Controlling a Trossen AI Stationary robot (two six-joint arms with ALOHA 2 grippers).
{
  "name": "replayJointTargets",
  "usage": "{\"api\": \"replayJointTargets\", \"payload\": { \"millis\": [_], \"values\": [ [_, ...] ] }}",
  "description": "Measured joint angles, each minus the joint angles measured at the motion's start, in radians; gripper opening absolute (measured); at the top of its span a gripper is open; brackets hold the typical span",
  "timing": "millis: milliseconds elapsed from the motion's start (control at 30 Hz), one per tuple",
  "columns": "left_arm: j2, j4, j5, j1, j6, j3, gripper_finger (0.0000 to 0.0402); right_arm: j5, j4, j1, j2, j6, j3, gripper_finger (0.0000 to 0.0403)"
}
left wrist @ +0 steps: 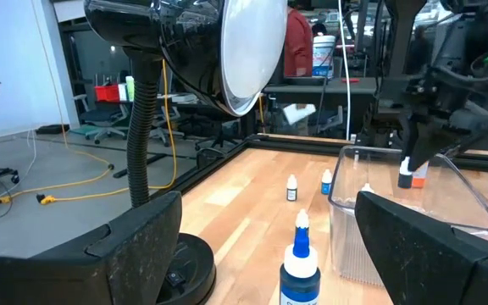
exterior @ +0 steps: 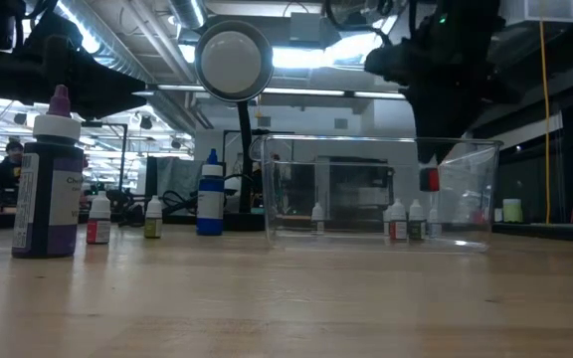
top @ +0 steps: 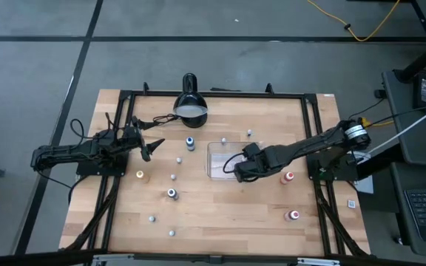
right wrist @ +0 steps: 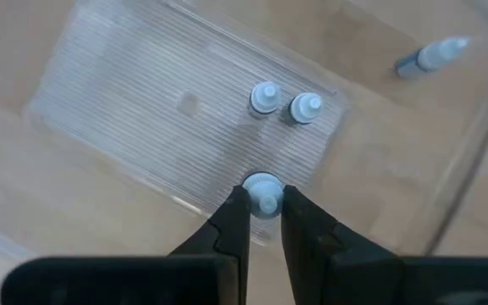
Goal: Pick & Place food coloring
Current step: Put the small orange food coloring bottle into the transparent bin
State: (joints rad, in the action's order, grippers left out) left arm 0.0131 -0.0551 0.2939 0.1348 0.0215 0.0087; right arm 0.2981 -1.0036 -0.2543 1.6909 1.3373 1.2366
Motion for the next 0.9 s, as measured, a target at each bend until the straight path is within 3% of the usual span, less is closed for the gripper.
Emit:
{"api": "replayJointTargets", "payload": {
  "millis": [300, 900],
  "values": [
    [0.0, 0.0, 0.0, 0.0, 0.0, 0.0, 0.0347, -0.003, 0.019, 0.008, 0.079, 0.127, 0.025, 0.0054],
    [0.0, 0.0, 0.0, 0.0, 0.0, 0.0, 0.0347, 0.0, 0.034, 0.076, 0.159, 0.146, 0.034, 0.0054]
  ]
}}
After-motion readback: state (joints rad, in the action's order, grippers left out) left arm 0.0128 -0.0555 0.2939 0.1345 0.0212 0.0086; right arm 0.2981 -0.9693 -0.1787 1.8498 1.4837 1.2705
